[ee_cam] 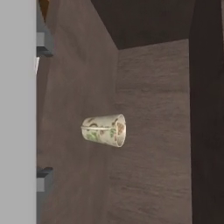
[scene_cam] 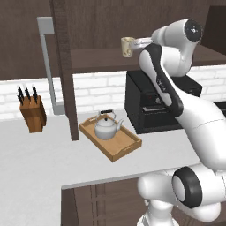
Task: Pick the kettle from the counter and place it on the tray. Then pick the mug from the cabinet and place it on the tray. Then close the cabinet doors.
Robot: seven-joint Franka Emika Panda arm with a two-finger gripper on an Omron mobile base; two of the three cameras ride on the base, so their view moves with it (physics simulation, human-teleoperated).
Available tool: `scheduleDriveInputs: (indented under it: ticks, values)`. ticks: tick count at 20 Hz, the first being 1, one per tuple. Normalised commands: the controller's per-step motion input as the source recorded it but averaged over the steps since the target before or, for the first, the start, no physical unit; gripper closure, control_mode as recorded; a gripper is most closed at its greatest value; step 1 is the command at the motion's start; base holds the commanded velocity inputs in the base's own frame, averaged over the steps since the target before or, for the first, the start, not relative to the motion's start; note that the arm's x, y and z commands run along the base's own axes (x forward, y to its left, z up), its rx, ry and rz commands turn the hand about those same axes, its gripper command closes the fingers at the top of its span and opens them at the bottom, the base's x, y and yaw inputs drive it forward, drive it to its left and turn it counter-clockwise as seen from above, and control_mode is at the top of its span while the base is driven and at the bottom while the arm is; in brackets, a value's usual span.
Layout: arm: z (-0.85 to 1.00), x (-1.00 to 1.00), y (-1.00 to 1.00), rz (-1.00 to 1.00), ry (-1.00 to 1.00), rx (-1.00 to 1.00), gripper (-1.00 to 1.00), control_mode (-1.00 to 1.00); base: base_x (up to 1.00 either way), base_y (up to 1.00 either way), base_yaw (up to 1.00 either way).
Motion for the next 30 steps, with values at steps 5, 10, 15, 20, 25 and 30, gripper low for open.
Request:
scheduleDriveInputs:
  ticks: [5, 10, 15, 20, 25, 30]
  values:
    - [-0.01, 0.45, 0.00, 0.00, 0.00, 0.00, -1.00, -1.00, 0.00, 0.00, 0.00]
    - [-0.11, 0.38, 0.00, 0.00, 0.00, 0.00, -1.00, -1.00, 0.00, 0.00, 0.00]
    - [-0.18, 0.29, 0.00, 0.00, 0.00, 0.00, -1.00, -1.00, 0.00, 0.00, 0.00]
    - [-0.01, 0.29, 0.00, 0.00, 0.00, 0.00, -1.00, -1.00, 0.00, 0.00, 0.00]
    - [-0.03, 0.30, 0.00, 0.00, 0.00, 0.00, -1.00, -1.00, 0.00, 0.00, 0.00]
    - [-0.10, 0.26, 0.00, 0.00, 0.00, 0.00, -1.00, -1.00, 0.00, 0.00, 0.00]
